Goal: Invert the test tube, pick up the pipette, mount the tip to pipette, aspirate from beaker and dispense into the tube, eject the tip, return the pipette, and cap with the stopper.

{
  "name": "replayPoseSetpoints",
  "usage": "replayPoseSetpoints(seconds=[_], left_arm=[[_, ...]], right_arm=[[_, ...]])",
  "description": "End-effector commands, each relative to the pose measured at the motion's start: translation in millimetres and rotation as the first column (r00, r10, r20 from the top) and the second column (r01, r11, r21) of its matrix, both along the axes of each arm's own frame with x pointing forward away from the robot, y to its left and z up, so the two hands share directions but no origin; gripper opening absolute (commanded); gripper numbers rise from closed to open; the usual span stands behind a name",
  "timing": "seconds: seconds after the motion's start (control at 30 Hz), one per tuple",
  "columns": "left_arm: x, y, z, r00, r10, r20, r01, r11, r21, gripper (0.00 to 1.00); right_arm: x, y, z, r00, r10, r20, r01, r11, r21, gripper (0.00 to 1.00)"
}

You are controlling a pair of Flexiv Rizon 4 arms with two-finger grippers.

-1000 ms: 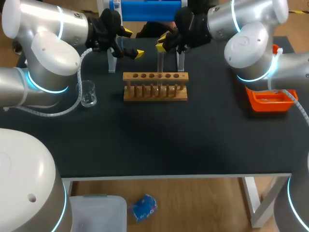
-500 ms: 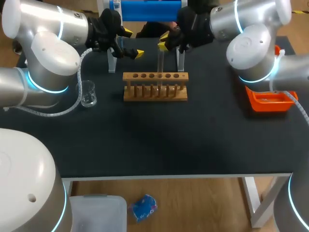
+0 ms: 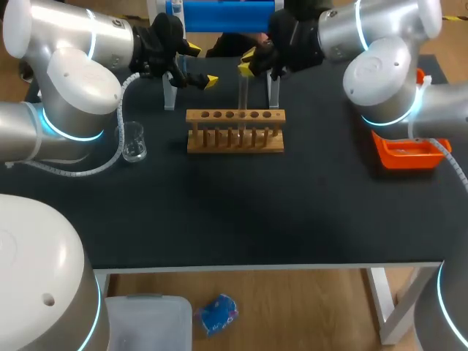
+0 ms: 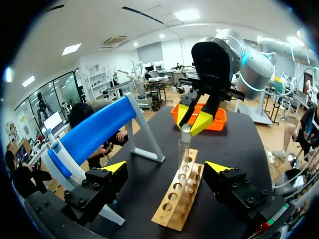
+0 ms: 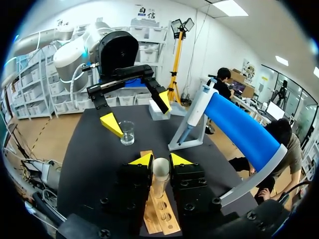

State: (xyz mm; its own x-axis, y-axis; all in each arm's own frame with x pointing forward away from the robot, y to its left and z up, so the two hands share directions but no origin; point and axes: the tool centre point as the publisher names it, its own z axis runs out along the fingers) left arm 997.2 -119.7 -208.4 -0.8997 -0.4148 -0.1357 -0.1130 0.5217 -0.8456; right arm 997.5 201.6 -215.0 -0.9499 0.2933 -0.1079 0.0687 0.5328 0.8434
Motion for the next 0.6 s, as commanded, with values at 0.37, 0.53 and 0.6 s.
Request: replayPoseSetpoints(seconds=[0.37, 0.53, 0.6], left_arm=[[0.4, -0.1, 0.8, 1.000, -0.001, -0.004, 0.001, 1.000, 0.003, 1.00], [0.4, -0.1, 0.8, 1.000, -0.001, -0.004, 0.001, 1.000, 0.003, 1.00], [0.4, -0.1, 0.8, 1.000, -0.001, -0.004, 0.001, 1.000, 0.003, 1.00]], right_arm=[[-3.1, -0.7, -13.9, 1.000, 0.001, -0.031, -0.001, 1.000, -0.010, 0.00], [-2.0, -2.9, -14.3, 0.999, -0.006, -0.035, 0.006, 1.000, -0.004, 0.00], [-1.0, -3.7, -11.8, 0.999, -0.009, -0.032, 0.009, 1.000, 0.004, 0.00]])
